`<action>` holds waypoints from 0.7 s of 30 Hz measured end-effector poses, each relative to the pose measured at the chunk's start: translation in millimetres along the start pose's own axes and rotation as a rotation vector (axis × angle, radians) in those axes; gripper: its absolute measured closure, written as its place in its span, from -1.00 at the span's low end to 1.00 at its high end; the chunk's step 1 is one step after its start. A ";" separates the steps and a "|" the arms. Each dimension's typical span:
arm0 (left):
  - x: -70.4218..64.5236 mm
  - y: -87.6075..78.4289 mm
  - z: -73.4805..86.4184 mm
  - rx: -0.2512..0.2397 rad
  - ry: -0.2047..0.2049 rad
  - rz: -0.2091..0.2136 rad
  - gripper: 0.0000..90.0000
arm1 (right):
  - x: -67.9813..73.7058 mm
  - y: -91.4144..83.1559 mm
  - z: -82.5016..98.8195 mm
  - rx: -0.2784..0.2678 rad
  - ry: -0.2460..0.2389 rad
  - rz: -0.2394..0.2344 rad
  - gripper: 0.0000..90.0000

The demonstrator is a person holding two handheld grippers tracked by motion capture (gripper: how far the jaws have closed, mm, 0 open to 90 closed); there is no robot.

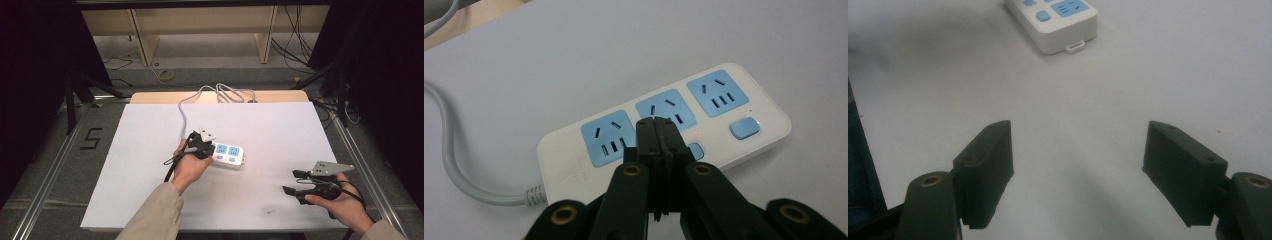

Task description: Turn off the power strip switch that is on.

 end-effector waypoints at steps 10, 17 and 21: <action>-3.8 4.5 -0.9 0.005 0.001 0.006 1.00 | -0.1 0.1 0.1 0.001 -0.001 -0.001 -0.37; -5.9 7.1 -2.3 0.004 0.001 0.008 1.00 | 0.0 0.0 0.1 0.002 0.000 -0.001 -0.37; -6.4 8.8 -2.7 0.003 -0.004 0.010 1.00 | 0.2 0.0 0.0 0.001 0.001 -0.002 -0.37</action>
Point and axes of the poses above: each handheld gripper's, and its own axes: y roughly forward along the jaws, z roughly out of its underside, x roughly to its left, the point moved 3 cm from there along y, roughly forward along the jaws, and after that the axes turned 12 degrees about -y, right-handed, at the moved point
